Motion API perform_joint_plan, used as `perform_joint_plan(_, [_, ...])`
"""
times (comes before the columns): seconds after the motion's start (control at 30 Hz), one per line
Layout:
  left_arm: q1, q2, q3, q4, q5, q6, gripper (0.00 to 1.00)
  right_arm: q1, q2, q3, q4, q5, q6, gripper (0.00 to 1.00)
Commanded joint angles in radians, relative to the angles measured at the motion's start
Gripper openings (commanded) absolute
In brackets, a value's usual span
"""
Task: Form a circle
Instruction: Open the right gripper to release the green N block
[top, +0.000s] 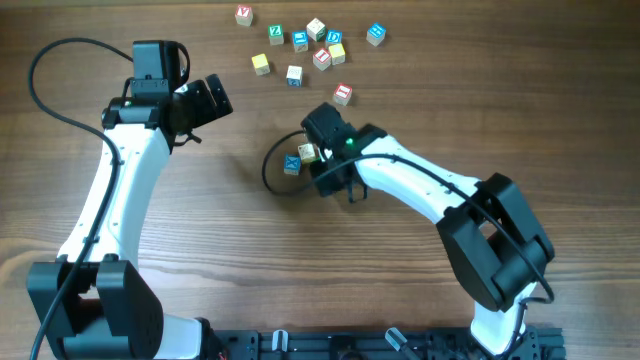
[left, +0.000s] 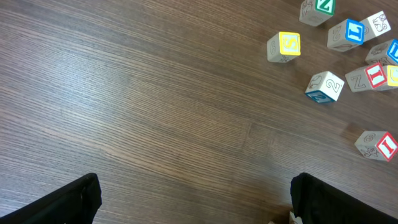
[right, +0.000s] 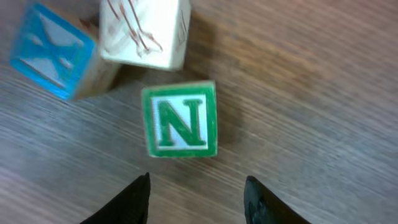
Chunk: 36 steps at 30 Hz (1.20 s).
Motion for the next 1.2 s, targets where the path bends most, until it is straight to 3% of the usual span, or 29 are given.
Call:
perform_joint_plan(0.0, [0.005,0.003,0.0,0.003,-0.009,-0.009,1.0,0.005,-0.031,0.146,-0.156,0.006,0.051,0.5])
perform_joint_plan(0.07, [0.005,0.003,0.0,0.003,-0.009,-0.009,1.0,0.005,-0.031,0.248,-0.296,0.0,0.067,0.58])
perform_joint_plan(0.13, [0.005,0.003,0.0,0.003,-0.009,-0.008,1.0,0.005,-0.031,0.287,-0.33,-0.022,0.065,1.0])
perform_joint_plan(0.23, [0.004,0.003,0.0,0.003,-0.009,-0.009,1.0,0.005,-0.029,0.266,-0.3,-0.058,0.065,1.0])
perform_joint_plan(0.27, [0.003,0.003,0.0,0.003,-0.009,-0.009,1.0,0.005,-0.029,0.253,-0.295,-0.058,0.065,0.98])
perform_joint_plan(0.43, [0.004,0.003,0.0,0.003,-0.009,-0.009,1.0,0.006,-0.023,0.124,-0.122,-0.053,0.065,0.58])
perform_joint_plan(0.47, [0.004,0.003,0.0,0.003,-0.009,-0.009,1.0,0.005,-0.019,0.094,-0.074,-0.05,0.066,0.55])
perform_joint_plan(0.63, [0.004,0.003,0.0,0.003,-0.009,-0.009,1.0,0.005,-0.015,0.019,0.037,0.048,0.066,0.56])
perform_joint_plan(0.97, [0.004,0.003,0.0,0.003,-0.009,-0.009,1.0,0.005,0.048,0.017,0.111,0.032,0.066,0.54])
perform_joint_plan(1.17, [0.004,0.003,0.0,0.003,-0.009,-0.009,1.0,0.005,0.048,0.017,0.111,0.033,0.069,0.46])
